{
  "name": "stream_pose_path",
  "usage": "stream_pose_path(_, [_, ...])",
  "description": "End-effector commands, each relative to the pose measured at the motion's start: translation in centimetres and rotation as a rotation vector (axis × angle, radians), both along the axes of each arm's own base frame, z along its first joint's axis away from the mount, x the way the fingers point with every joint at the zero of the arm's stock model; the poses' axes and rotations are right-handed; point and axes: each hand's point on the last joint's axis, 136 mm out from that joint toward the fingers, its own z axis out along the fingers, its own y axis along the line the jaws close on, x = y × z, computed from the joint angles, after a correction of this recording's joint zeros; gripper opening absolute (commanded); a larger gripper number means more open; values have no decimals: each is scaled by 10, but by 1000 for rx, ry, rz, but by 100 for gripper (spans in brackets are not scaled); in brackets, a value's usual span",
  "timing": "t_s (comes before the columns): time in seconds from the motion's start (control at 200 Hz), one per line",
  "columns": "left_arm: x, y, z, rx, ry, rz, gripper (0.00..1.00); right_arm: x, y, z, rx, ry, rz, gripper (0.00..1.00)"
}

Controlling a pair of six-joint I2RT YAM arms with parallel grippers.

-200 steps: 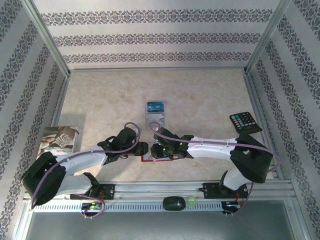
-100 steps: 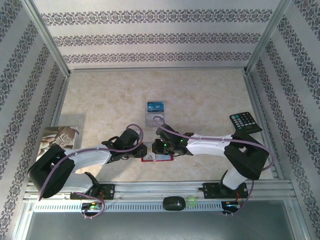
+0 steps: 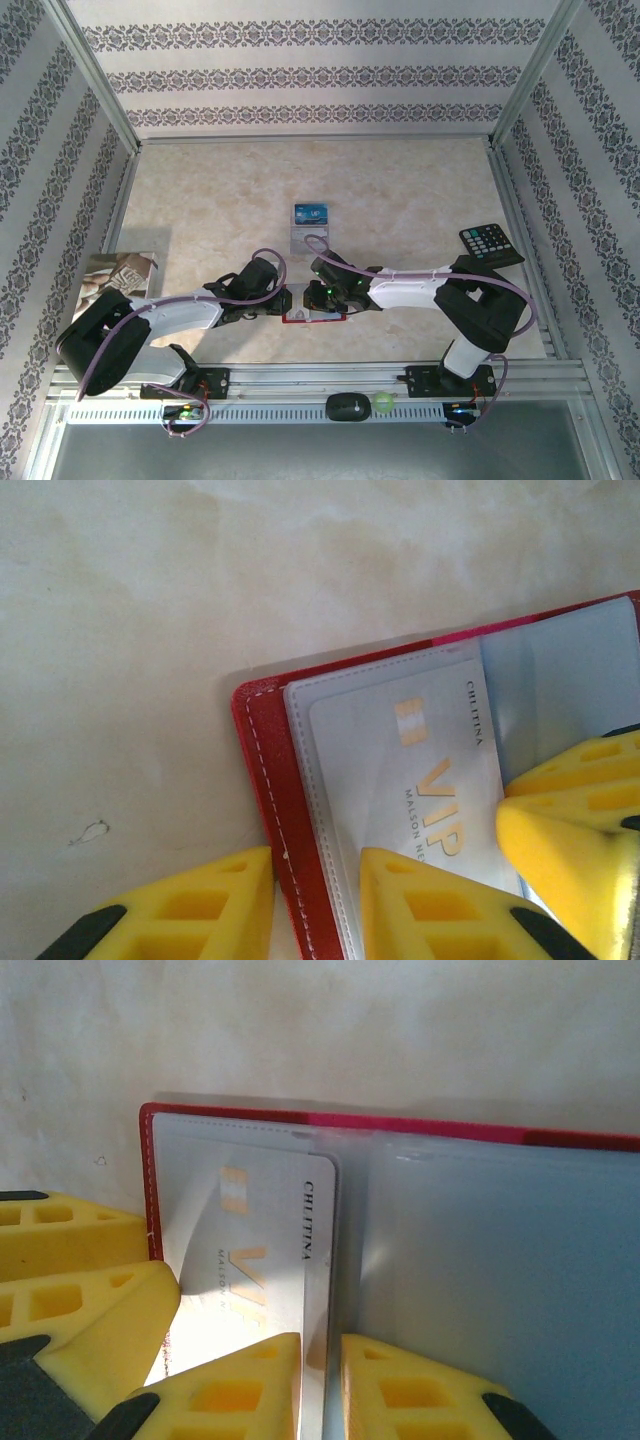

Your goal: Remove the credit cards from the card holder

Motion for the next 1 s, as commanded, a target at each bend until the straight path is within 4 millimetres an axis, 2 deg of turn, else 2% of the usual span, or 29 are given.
stream_pose_path(0.0, [-6,-1,-11,12,15,-20,28,-2,-5,-12,-8,33,-19,19])
stream_pose_path(0.23, [-7,-6,-15,0,31,-31,24,-3,2,-15,28,50,-17,14])
stream_pose_path(0.39, [-7,-4,-14,1,28,-27,23,-1,-2,-12,31,27,-31,0])
stream_pose_path(0.68, [-5,0,-11,8,13,-7,23,1,-22,-7,-7,-18,-86,0])
stream_pose_path(0.794, [-5,-2,-10,3,13,-13,22,1,-22,-2,-3,-42,-70,0])
stream_pose_path(0.894, [-5,-1,-11,10,16,-14,20,3,-22,3,-13,-59,-51,11])
stream_pose_path(0.994, [-5,-1,-11,14,16,-10,17,4,-19,11,19,-79,-47,16])
